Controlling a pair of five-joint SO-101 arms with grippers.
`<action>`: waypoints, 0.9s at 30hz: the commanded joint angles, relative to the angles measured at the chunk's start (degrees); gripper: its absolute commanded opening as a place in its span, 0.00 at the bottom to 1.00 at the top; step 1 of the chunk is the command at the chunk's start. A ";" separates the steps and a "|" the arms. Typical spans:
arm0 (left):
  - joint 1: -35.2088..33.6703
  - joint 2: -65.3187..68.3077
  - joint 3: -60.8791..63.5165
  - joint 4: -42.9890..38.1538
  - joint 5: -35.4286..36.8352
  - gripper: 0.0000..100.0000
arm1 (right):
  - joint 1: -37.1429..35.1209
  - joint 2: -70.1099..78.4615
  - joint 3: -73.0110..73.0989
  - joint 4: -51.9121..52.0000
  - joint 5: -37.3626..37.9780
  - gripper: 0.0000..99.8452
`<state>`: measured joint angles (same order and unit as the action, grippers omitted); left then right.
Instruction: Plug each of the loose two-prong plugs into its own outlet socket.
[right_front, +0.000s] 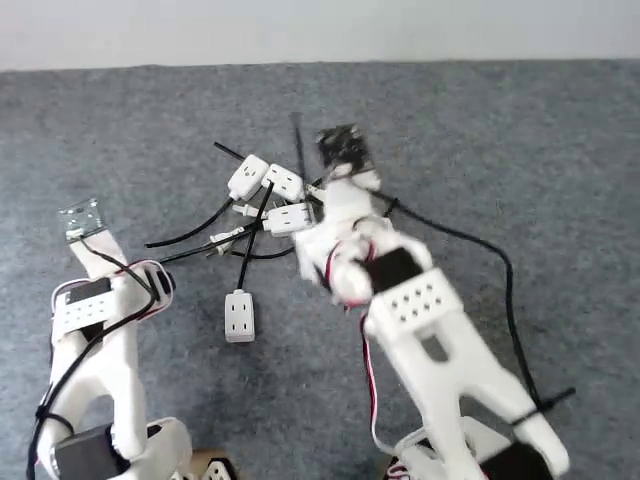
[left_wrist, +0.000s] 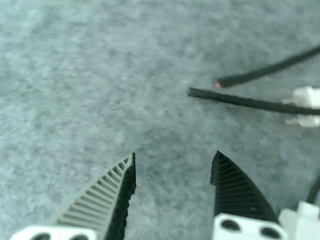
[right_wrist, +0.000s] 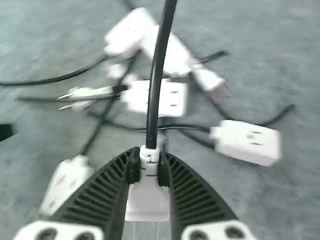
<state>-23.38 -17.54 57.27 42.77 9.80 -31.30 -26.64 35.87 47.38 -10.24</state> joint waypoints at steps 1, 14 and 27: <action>1.93 -1.67 -0.57 2.55 -4.31 0.23 | -3.12 -7.16 2.90 -3.21 5.01 0.01; 8.35 -2.02 -0.31 8.97 -22.24 0.23 | -20.79 -29.23 18.73 -2.59 23.38 0.01; 8.53 -2.73 -0.66 13.89 -29.36 0.17 | -20.18 -19.12 19.08 -7.52 24.79 0.01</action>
<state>-15.30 -18.07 57.36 55.25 -18.24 -51.43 -47.65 55.47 42.02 13.85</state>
